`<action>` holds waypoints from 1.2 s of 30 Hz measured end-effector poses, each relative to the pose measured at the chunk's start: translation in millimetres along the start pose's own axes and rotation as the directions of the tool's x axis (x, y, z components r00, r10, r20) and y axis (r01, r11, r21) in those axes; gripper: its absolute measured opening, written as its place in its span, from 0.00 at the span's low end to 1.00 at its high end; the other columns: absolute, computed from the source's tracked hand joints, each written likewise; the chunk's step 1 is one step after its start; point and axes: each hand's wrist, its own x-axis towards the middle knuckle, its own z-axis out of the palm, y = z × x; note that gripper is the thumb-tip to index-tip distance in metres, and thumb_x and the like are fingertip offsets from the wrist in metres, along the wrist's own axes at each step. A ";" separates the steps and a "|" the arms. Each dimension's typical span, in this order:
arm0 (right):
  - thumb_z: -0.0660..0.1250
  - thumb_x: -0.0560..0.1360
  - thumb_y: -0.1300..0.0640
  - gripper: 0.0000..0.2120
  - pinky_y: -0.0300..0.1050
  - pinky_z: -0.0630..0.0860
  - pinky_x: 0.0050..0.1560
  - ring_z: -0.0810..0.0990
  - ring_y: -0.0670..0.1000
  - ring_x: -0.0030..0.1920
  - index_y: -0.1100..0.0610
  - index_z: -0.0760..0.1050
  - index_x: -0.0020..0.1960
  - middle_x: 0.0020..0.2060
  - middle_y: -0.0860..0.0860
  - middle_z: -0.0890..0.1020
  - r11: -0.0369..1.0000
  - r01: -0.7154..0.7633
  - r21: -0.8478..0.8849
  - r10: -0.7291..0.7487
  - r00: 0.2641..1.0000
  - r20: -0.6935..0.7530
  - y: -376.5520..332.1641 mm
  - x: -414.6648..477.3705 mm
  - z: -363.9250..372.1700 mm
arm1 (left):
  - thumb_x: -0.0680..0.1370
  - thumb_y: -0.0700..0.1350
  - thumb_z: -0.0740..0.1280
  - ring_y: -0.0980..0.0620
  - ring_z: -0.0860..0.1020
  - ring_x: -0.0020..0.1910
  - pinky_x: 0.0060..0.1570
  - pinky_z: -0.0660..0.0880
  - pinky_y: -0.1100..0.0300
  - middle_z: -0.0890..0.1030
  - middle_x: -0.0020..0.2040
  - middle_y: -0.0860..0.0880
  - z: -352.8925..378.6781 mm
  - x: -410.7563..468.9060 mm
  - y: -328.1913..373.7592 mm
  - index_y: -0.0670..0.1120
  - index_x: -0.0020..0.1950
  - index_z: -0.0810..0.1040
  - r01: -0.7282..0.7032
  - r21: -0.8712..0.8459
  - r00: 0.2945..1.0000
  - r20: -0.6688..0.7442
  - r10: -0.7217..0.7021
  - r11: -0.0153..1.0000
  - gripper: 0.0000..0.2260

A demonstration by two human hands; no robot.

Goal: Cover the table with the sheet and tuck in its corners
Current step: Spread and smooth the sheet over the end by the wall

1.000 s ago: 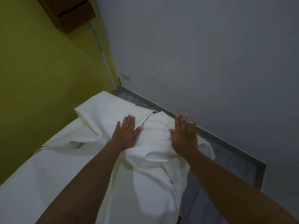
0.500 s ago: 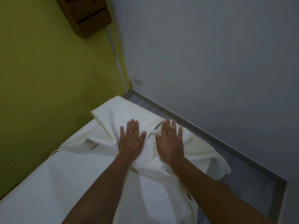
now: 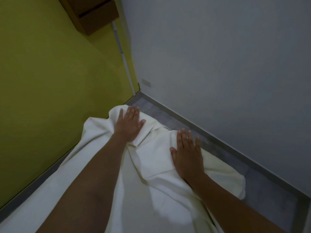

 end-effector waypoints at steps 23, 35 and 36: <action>0.48 0.76 0.47 0.30 0.64 0.66 0.67 0.70 0.63 0.68 0.65 0.67 0.69 0.67 0.62 0.72 0.997 -0.002 0.078 0.000 1.000 0.030 5.8 4.5 -1.8 | 0.83 0.52 0.45 0.47 0.48 0.78 0.75 0.47 0.44 0.51 0.79 0.43 -11.1 18.1 8.7 0.41 0.78 0.50 0.032 -0.146 0.998 0.060 -0.023 0.989 0.26; 0.34 0.77 0.39 0.39 0.60 0.53 0.72 0.61 0.61 0.73 0.64 0.59 0.74 0.72 0.60 0.65 0.996 -0.084 0.024 0.081 0.992 0.094 16.8 -57.1 -11.2 | 0.83 0.54 0.46 0.47 0.45 0.78 0.75 0.44 0.47 0.48 0.79 0.43 13.1 -23.5 55.2 0.41 0.78 0.49 0.153 -0.345 0.986 -0.012 -0.167 0.926 0.27; 0.38 0.79 0.41 0.35 0.62 0.56 0.71 0.64 0.61 0.72 0.64 0.61 0.73 0.71 0.61 0.67 0.996 -0.089 0.003 0.088 0.993 0.082 23.4 -61.5 -6.8 | 0.83 0.54 0.45 0.47 0.46 0.78 0.75 0.44 0.46 0.49 0.79 0.43 9.6 -22.4 57.6 0.41 0.78 0.49 0.153 -0.325 0.986 -0.017 -0.167 0.933 0.27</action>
